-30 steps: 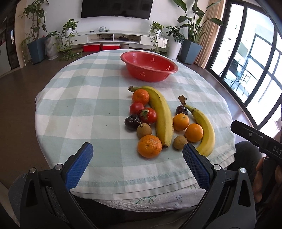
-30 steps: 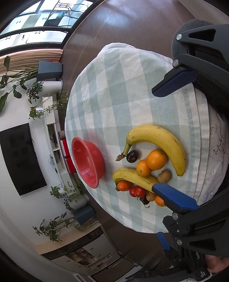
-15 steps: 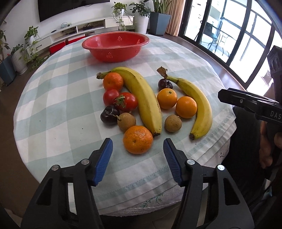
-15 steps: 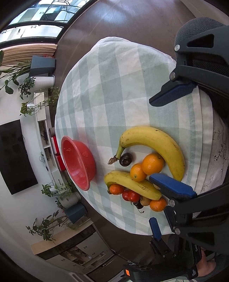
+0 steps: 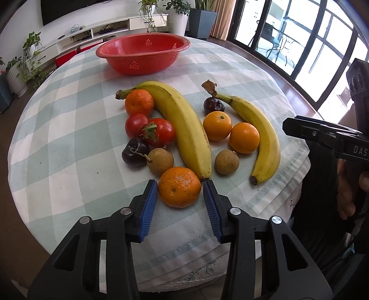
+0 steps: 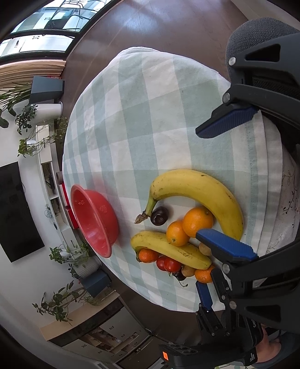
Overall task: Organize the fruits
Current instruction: 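Grasp the orange with the left tool while the right tool grasps the banana, then lift the orange with the left tool while the right tool lifts the banana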
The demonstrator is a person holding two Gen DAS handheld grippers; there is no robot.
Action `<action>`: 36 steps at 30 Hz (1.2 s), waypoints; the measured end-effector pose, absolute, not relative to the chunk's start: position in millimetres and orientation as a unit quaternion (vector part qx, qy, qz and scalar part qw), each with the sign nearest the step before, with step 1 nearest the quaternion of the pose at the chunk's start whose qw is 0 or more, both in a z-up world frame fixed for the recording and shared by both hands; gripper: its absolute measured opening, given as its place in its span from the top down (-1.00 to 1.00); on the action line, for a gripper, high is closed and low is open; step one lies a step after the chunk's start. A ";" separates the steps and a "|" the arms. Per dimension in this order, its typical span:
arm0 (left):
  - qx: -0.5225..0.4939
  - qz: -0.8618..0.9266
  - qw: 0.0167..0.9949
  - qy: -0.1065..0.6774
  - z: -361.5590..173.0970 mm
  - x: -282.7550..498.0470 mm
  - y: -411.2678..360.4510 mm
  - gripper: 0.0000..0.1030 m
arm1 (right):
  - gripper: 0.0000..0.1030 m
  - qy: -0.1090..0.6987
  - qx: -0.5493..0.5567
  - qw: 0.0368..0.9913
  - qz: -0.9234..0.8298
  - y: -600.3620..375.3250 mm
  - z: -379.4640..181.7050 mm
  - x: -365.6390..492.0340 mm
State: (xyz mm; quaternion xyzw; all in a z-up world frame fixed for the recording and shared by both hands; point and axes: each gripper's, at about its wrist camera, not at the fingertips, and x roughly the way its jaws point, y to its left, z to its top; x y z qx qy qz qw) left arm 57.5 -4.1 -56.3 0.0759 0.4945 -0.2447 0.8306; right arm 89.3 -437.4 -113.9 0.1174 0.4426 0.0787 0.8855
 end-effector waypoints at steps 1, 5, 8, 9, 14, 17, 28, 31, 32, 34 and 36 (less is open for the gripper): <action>0.075 -0.245 0.830 0.495 -56.5 57.9 -3.8 0.27 | -0.75 0.442 0.119 0.886 0.077 -437.9 -113.7 89.3; 0.091 -0.240 0.831 0.493 -56.5 57.2 -8.7 0.27 | -0.79 0.439 0.112 0.888 0.083 -434.8 -112.3 89.0; 0.097 -0.235 0.830 0.496 -59.5 59.5 -12.5 0.23 | -0.79 0.443 0.108 0.886 0.085 -432.1 -113.2 89.4; 0.099 -0.235 0.829 0.498 -60.9 60.3 -13.9 0.23 | -0.79 0.444 0.107 0.885 0.085 -431.9 -113.6 89.6; 0.111 -0.242 0.825 0.499 -66.9 61.6 -18.4 0.26 | -0.78 0.445 0.107 0.885 0.082 -433.7 -114.3 90.6; 0.095 -0.249 0.825 0.498 -67.4 63.2 -14.3 0.28 | -0.78 0.446 0.105 0.885 0.082 -433.0 -115.0 91.2; 0.055 -0.250 0.838 0.483 -54.9 55.4 2.2 0.30 | -0.60 0.457 0.082 0.883 0.074 -426.8 -119.3 98.2; 0.043 -0.244 0.841 0.481 -52.7 51.5 12.1 0.30 | -0.54 0.470 0.084 0.876 0.070 -429.0 -123.7 105.2; 0.040 -0.242 0.842 0.481 -52.8 50.0 15.4 0.30 | -0.53 0.476 0.087 0.873 0.068 -430.0 -125.8 108.0; 0.031 -0.241 0.842 0.483 -53.6 47.2 21.0 0.30 | -0.45 0.486 0.081 0.868 0.061 -430.0 -130.3 113.9; 0.024 -0.241 0.842 0.482 -54.9 44.0 25.1 0.30 | -0.39 0.499 0.075 0.861 0.063 -427.8 -135.6 120.2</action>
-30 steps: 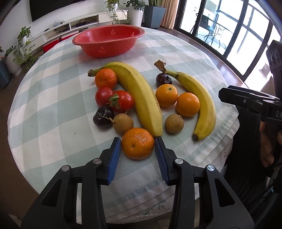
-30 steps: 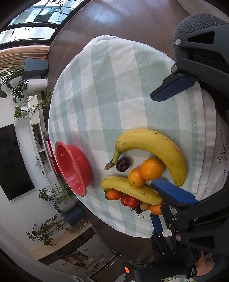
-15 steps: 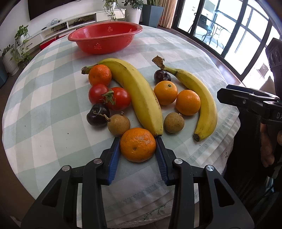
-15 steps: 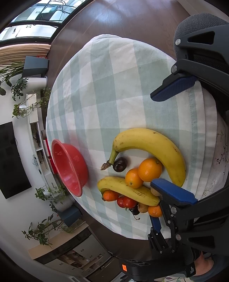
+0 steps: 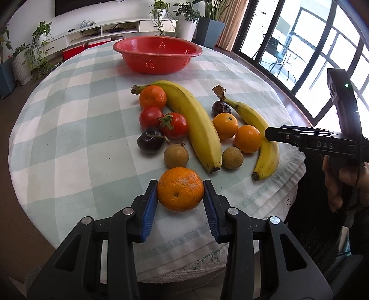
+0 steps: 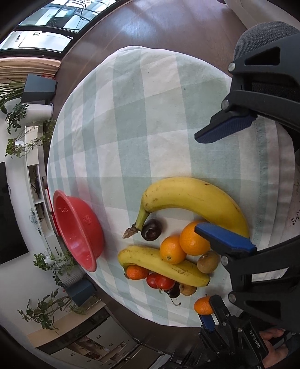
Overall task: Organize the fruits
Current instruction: 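Lift the orange with the left tool while the right tool lifts the banana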
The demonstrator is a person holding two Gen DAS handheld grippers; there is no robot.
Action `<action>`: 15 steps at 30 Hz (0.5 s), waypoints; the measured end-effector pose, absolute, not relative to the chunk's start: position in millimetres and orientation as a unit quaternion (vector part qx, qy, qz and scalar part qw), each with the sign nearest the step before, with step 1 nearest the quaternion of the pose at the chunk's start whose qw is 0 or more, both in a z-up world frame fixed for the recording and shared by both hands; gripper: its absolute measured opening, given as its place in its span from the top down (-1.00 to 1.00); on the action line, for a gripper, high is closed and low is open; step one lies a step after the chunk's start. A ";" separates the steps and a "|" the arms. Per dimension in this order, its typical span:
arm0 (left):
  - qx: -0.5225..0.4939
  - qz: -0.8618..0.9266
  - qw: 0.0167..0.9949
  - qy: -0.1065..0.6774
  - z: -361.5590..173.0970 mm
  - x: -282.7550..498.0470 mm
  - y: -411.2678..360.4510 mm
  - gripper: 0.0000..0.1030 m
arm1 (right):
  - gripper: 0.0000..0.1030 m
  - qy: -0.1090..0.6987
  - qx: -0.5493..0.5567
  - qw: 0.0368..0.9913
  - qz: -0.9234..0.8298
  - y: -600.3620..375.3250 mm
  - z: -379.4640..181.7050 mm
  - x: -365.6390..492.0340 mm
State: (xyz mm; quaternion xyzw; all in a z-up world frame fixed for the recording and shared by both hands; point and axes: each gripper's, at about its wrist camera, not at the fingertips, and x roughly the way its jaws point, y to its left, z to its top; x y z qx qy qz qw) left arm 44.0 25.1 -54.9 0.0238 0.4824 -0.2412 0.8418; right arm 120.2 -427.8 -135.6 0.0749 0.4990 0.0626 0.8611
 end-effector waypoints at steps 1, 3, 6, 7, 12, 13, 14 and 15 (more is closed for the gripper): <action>0.021 -0.243 0.841 0.482 -55.2 43.1 26.1 0.30 | -0.38 0.506 0.077 0.857 0.064 -427.0 -137.6 122.9; 0.019 -0.245 0.841 0.482 -57.1 41.3 27.0 0.30 | -0.38 0.514 0.074 0.852 0.066 -423.7 -140.3 126.4; 0.017 -0.247 0.840 0.482 -57.7 39.5 26.4 0.30 | -0.37 0.522 0.062 0.848 0.063 -419.1 -143.8 129.6; 0.017 -0.248 0.840 0.482 -57.8 39.4 26.4 0.30 | -0.37 0.524 0.060 0.847 0.063 -418.6 -144.3 130.6; 0.009 -0.247 0.841 0.482 -60.9 41.0 29.2 0.30 | -0.36 0.530 0.020 0.845 0.070 -413.5 -142.5 135.1; 0.007 -0.246 0.841 0.482 -61.2 41.1 29.9 0.30 | -0.34 0.530 0.014 0.845 0.067 -414.3 -141.7 136.3; 0.005 -0.246 0.841 0.481 -60.9 41.0 30.5 0.30 | -0.33 0.529 0.007 0.846 0.061 -415.9 -140.4 137.7; 0.004 -0.246 0.842 0.480 -60.2 40.8 30.9 0.30 | -0.31 0.529 0.003 0.847 0.055 -417.8 -139.0 138.6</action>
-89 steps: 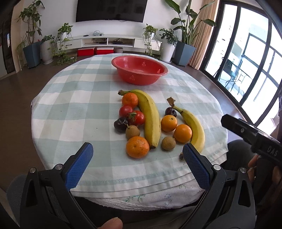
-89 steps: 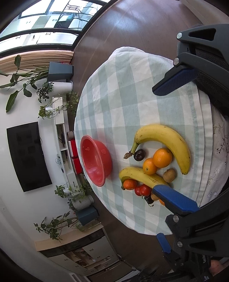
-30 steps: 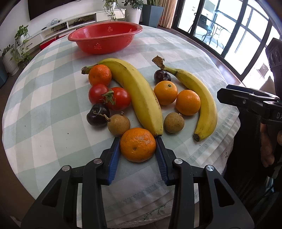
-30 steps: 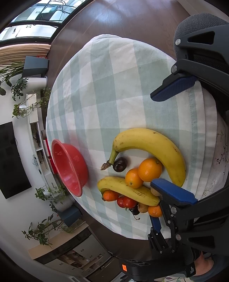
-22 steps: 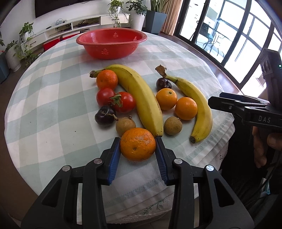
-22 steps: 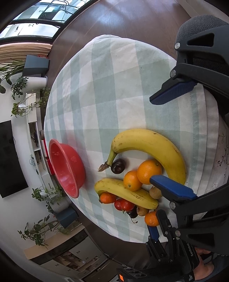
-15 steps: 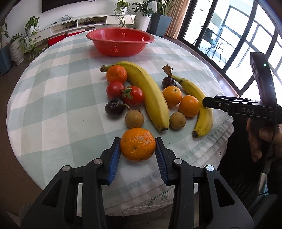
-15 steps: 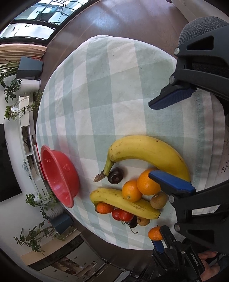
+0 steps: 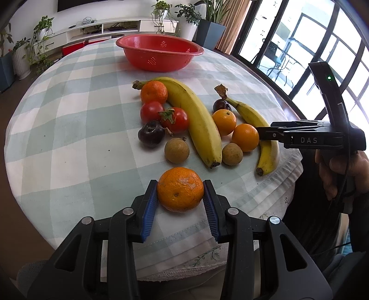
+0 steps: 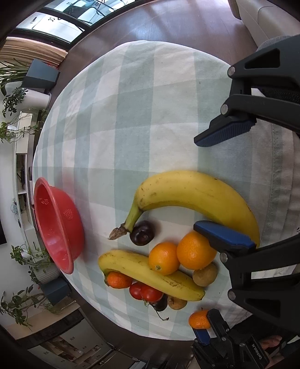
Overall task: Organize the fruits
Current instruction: 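Lift the orange with the left tool while the right tool lifts the banana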
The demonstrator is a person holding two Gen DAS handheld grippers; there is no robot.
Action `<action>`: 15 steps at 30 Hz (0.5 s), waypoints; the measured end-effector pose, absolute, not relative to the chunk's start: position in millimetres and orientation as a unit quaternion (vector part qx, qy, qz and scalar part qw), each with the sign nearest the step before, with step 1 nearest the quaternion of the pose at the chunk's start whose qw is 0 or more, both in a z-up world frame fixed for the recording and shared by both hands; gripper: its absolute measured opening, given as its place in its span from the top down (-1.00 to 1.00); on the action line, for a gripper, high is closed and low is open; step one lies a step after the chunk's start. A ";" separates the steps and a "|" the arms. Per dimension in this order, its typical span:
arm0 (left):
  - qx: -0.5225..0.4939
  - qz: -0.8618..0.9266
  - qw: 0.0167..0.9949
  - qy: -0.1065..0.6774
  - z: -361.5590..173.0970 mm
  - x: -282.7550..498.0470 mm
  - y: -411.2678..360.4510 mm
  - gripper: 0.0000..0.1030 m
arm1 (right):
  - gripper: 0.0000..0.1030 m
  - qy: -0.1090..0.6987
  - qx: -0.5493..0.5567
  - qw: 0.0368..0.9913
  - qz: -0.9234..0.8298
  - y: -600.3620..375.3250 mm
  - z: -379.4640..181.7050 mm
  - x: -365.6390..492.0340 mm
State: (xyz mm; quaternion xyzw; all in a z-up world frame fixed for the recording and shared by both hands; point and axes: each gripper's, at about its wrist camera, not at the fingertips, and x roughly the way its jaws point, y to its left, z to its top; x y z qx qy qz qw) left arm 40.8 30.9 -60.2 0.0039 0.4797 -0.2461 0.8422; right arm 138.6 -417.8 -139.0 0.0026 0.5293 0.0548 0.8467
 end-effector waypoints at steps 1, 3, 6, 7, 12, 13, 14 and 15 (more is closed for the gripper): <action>0.002 -0.246 0.843 0.479 -59.4 40.8 31.3 0.30 | -0.29 0.531 0.004 0.846 0.050 -421.1 -137.9 139.6; 0.001 -0.246 0.844 0.477 -58.5 40.9 32.3 0.30 | -0.29 0.538 0.008 0.841 0.049 -425.6 -138.3 142.5; -0.001 -0.247 0.844 0.476 -58.1 41.2 32.5 0.30 | -0.29 0.558 -0.001 0.828 0.058 -420.7 -142.1 144.2; -0.001 -0.248 0.844 0.476 -58.1 41.2 32.3 0.30 | -0.29 0.563 -0.007 0.824 0.062 -416.0 -144.2 144.5; 0.000 -0.249 0.844 0.476 -57.9 39.6 32.4 0.30 | -0.34 0.562 -0.039 0.823 0.067 -400.5 -151.4 146.7; 0.000 -0.250 0.843 0.476 -57.8 39.5 32.8 0.30 | -0.32 0.563 -0.035 0.823 0.067 -401.7 -151.0 148.1; 0.000 -0.250 0.843 0.475 -57.9 38.9 32.8 0.30 | -0.30 0.564 -0.036 0.822 0.068 -402.3 -150.9 149.0; -0.001 -0.251 0.843 0.475 -57.8 38.6 33.0 0.30 | -0.26 0.566 -0.038 0.821 0.069 -402.7 -150.6 149.9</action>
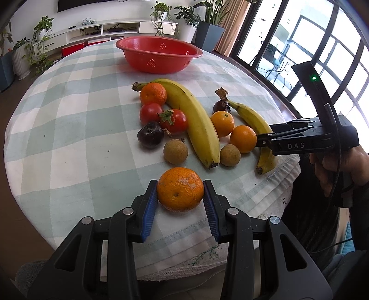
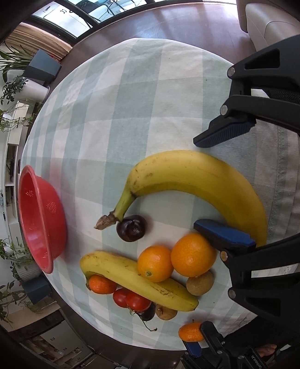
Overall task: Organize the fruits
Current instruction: 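Lift the orange with the left tool while the right tool lifts the banana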
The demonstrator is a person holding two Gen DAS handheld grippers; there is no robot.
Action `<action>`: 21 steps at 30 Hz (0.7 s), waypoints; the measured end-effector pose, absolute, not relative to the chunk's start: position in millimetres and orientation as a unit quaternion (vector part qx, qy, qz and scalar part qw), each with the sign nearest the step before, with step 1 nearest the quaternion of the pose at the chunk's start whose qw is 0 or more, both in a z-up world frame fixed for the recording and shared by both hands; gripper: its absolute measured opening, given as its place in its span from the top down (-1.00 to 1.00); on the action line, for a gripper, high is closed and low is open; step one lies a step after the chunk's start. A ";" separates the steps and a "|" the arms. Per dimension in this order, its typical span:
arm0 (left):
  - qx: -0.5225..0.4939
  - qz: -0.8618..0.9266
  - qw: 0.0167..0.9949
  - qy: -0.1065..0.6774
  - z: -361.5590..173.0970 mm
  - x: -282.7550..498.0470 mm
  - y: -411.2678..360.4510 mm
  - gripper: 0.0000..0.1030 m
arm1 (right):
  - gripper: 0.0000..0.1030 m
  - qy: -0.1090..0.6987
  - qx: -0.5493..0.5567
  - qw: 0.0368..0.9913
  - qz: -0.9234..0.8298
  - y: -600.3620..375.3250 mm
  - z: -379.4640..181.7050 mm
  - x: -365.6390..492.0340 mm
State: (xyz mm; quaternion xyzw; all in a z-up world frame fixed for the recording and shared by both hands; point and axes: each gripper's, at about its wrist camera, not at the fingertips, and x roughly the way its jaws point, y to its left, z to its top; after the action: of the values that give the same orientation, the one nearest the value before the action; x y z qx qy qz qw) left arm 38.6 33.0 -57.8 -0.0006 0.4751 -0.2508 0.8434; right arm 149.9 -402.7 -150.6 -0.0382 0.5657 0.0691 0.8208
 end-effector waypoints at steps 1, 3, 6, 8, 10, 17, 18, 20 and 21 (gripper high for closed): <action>-0.001 -0.251 0.844 0.475 -57.4 38.6 33.2 0.30 | -0.21 0.569 -0.039 0.819 0.071 -403.9 -150.1 150.6; -0.002 -0.252 0.844 0.473 -57.2 38.3 32.8 0.30 | -0.13 0.575 -0.035 0.814 0.075 -407.1 -149.0 153.2; 0.000 -0.253 0.846 0.470 -56.8 36.9 31.6 0.30 | 0.06 0.582 -0.046 0.808 0.078 -408.1 -148.0 156.4; 0.002 -0.254 0.846 0.468 -56.6 35.9 31.2 0.30 | 0.12 0.583 -0.057 0.806 0.082 -406.3 -147.9 157.1; 0.001 -0.256 0.847 0.466 -56.2 35.3 31.5 0.30 | 0.23 0.584 -0.058 0.805 0.087 -406.3 -147.0 157.7; -0.009 -0.255 0.848 0.464 -55.7 35.9 36.1 0.30 | 0.28 0.567 -0.031 0.818 0.088 -409.9 -145.0 153.6; -0.010 -0.255 0.849 0.463 -55.4 36.1 36.2 0.30 | 0.29 0.564 -0.024 0.820 0.089 -411.0 -144.4 153.1; -0.010 -0.255 0.849 0.462 -55.3 35.5 36.4 0.30 | 0.30 0.559 -0.014 0.824 0.091 -412.8 -142.9 152.4; -0.010 -0.254 0.850 0.462 -55.1 35.5 36.3 0.30 | 0.31 0.557 -0.008 0.825 0.095 -413.1 -141.8 152.2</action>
State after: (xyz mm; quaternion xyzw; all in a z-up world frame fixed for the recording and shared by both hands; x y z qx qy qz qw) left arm 35.5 36.3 -55.1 -0.0101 0.4619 -0.2544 0.8496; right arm 152.2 -413.1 -141.8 -0.0083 0.5570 0.0951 0.8250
